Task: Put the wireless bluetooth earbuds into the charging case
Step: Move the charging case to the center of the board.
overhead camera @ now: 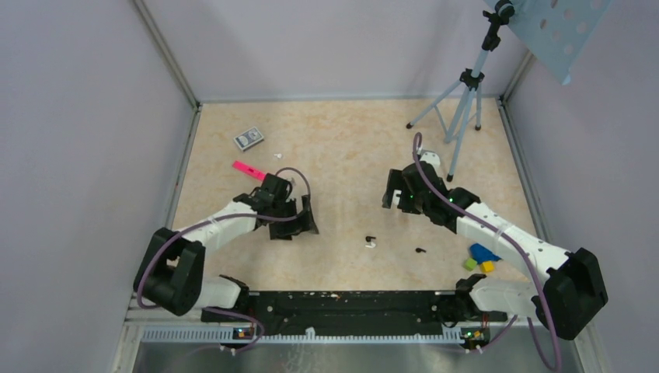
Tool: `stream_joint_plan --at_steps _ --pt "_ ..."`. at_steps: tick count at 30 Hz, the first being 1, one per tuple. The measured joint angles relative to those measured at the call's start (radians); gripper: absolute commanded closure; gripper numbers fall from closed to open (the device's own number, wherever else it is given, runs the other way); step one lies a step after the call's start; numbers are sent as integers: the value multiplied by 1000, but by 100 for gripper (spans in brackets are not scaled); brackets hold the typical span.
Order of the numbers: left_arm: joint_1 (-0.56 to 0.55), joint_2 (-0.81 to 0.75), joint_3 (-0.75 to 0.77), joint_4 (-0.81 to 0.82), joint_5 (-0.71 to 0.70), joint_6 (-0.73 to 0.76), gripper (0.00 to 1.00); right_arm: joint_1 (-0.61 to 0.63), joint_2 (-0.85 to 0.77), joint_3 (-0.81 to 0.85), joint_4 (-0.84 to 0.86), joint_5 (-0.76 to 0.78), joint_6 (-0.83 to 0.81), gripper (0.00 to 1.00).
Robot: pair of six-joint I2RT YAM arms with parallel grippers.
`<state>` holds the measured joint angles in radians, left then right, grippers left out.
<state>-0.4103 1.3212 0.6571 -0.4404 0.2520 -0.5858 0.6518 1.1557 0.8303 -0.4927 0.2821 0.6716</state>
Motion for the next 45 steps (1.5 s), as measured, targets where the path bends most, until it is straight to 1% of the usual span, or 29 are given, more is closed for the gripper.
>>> stream_joint_plan --at_steps 4,7,12,15,18,22,26,28,37,41,45 --pt "-79 71 56 29 60 -22 1 0 0 0 -1 -2 10 5" --pt "-119 86 116 23 99 -34 1 0 0 0 -2 -3 14 5" --pt "-130 72 224 -48 89 -30 1 0 -1 0 -2 -3 21 5" --pt "-129 59 264 -115 39 -8 2 0 -1 -1 -2 -3 21 5" --pt "-129 42 266 -170 -31 49 3 0 -1 -1 -2 -4 21 5" --pt "-129 45 265 -222 -140 129 1 0 -1 -1 -2 -3 20 5" --pt "-129 64 265 -241 -227 183 1 0 8 1 -2 -2 17 5" --pt "-128 82 265 -240 -242 224 1 0 12 1 -3 -3 17 5" --pt "-128 223 292 -232 -219 375 1 0 22 16 -42 36 -7 5" --pt "-128 287 321 -222 -181 389 1 0 26 29 -56 55 -20 5" --pt "-128 305 322 -219 -105 374 1 0 26 31 -77 89 -33 5"
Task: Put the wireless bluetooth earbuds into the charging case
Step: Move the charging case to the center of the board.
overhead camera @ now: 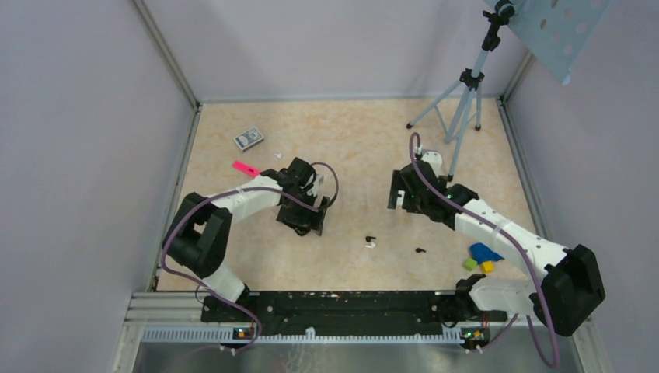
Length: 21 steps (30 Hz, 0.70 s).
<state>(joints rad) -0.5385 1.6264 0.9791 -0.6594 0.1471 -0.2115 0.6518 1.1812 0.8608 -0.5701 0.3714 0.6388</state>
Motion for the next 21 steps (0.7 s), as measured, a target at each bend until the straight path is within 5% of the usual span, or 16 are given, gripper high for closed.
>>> stream_joint_plan --at_steps 12,21 --pt "-18 -103 -8 -7 119 -171 1 0 1 10 9 -16 -11 6" --pt "0 -205 52 -126 -31 -220 6 23 -96 -65 127 -162 -71 10"
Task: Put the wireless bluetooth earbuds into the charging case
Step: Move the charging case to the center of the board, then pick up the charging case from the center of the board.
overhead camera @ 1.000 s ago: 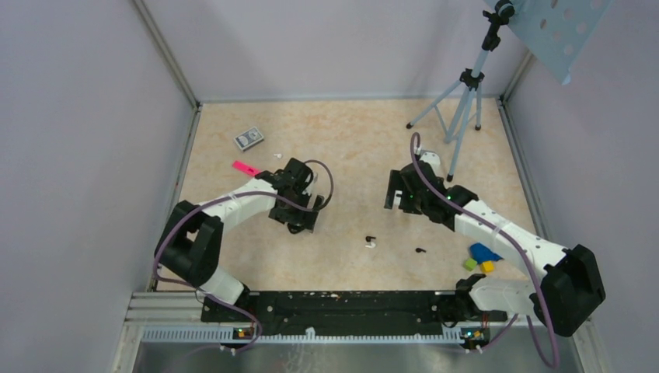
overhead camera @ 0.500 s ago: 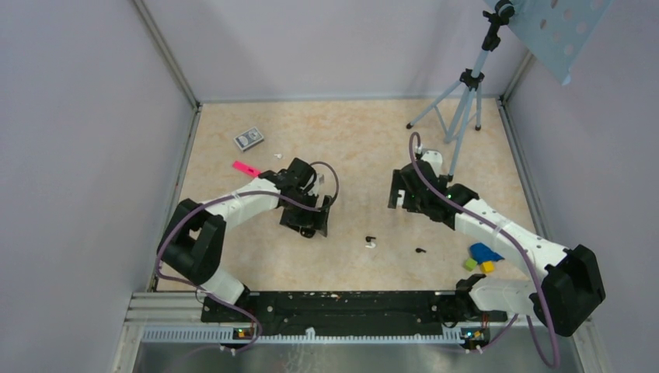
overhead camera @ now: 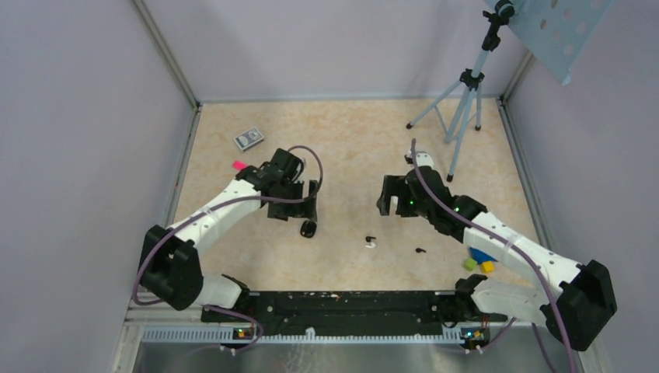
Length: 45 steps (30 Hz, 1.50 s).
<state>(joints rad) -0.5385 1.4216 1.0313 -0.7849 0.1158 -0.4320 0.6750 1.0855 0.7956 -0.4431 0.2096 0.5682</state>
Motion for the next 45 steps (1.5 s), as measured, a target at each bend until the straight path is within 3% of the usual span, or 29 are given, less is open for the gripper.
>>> stream_joint_plan --at_steps 8,13,17,23,28,35,40,45 --pt "74 -79 -37 -50 37 -132 1 173 -8 -17 161 -69 -166 12" --pt "160 -91 -95 -42 167 -183 2 286 16 -57 298 -108 -314 11" --pt "254 -88 -104 -32 231 -147 14 300 81 -55 352 -126 -348 10" --pt "110 -21 -96 -1 174 -64 5 298 140 -50 362 -126 -310 9" --pt "-8 32 -70 33 48 -42 14 281 150 -7 325 -117 -247 8" --pt "-47 66 -96 151 -57 -27 20 173 75 -18 294 -94 -167 8" --pt "-69 149 -96 195 -116 -10 30 123 -7 -39 257 -39 -124 7" --pt "-98 181 -96 207 -133 -2 50 99 -50 -50 234 -11 -77 7"
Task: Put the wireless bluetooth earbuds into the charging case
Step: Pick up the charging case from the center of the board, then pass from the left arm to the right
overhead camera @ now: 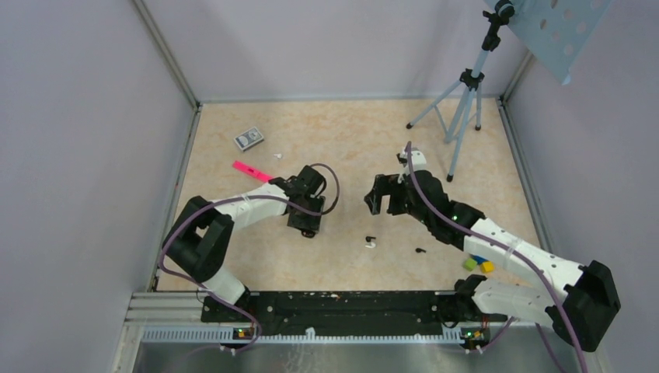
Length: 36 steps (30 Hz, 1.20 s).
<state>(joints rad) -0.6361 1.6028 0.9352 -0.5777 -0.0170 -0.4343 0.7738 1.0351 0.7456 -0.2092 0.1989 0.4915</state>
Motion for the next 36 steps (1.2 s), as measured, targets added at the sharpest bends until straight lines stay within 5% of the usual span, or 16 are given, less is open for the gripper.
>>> stream_joint_plan --at_steps 11,23,36 --pt "-26 27 43 30 112 -33 51 -95 -36 -39 -45 -16 108 7" --pt "-28 -118 51 377 349 43 56 -351 -12 -58 -31 -353 360 12" --pt "-28 -124 58 402 489 112 55 -363 232 -65 271 -640 578 25"
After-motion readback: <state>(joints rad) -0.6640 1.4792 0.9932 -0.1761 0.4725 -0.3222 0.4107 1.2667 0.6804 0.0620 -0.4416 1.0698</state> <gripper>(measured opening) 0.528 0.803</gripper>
